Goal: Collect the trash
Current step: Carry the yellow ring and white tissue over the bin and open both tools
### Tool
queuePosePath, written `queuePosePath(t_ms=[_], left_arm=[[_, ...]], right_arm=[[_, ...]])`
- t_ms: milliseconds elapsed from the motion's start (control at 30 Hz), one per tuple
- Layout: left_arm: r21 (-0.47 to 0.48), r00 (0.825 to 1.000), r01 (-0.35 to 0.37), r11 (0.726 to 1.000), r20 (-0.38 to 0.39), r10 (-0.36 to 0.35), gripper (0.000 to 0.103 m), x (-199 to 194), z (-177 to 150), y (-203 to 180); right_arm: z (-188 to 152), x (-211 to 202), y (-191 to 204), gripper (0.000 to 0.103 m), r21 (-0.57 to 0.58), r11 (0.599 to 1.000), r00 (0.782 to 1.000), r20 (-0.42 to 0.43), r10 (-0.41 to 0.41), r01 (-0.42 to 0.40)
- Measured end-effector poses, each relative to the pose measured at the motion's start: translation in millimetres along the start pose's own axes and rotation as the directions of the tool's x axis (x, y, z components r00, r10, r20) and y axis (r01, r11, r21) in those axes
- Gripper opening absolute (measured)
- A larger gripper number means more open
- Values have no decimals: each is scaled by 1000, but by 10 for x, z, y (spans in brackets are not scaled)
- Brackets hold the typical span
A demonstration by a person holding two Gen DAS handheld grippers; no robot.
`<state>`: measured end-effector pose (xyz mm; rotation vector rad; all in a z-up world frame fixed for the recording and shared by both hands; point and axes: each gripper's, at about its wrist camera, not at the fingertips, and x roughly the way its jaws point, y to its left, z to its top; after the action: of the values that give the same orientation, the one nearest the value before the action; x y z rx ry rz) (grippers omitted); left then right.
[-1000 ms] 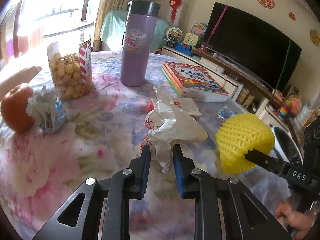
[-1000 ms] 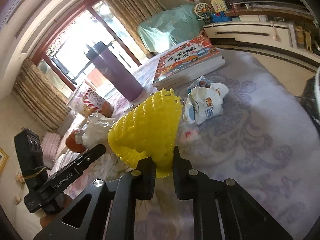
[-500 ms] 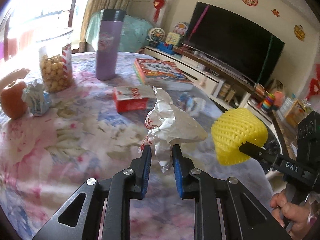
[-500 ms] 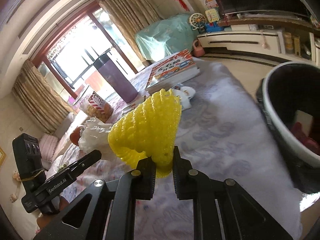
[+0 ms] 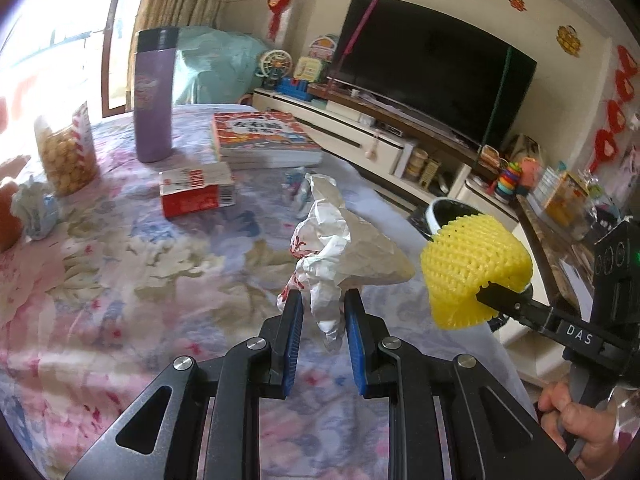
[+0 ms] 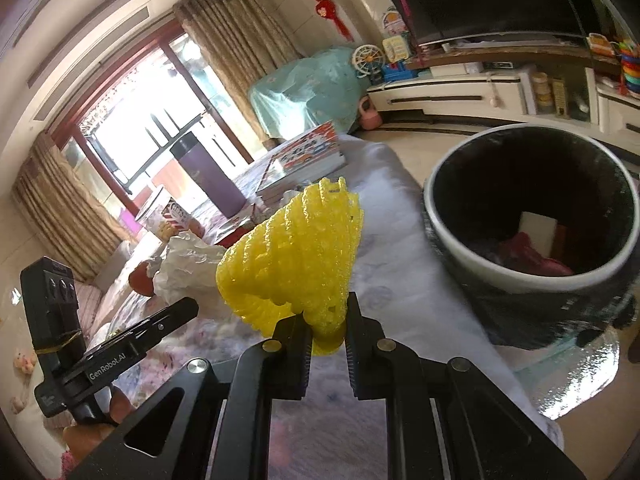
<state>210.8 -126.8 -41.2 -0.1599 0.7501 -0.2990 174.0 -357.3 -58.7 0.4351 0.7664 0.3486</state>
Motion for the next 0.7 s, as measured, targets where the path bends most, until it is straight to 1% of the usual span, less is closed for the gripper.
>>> queuePosePath(t_ms=[300,700], left_arm=[[41,999,35,999,-17,-34,20,69,24,-255],[91,997,73,993,-20,-71,20,176,85,-608]], right_arm=[[-18,-257,-244,14,39,999,998,43,-38,36],[-21,-551,-523,14,93,993,992,93,-79,70]])
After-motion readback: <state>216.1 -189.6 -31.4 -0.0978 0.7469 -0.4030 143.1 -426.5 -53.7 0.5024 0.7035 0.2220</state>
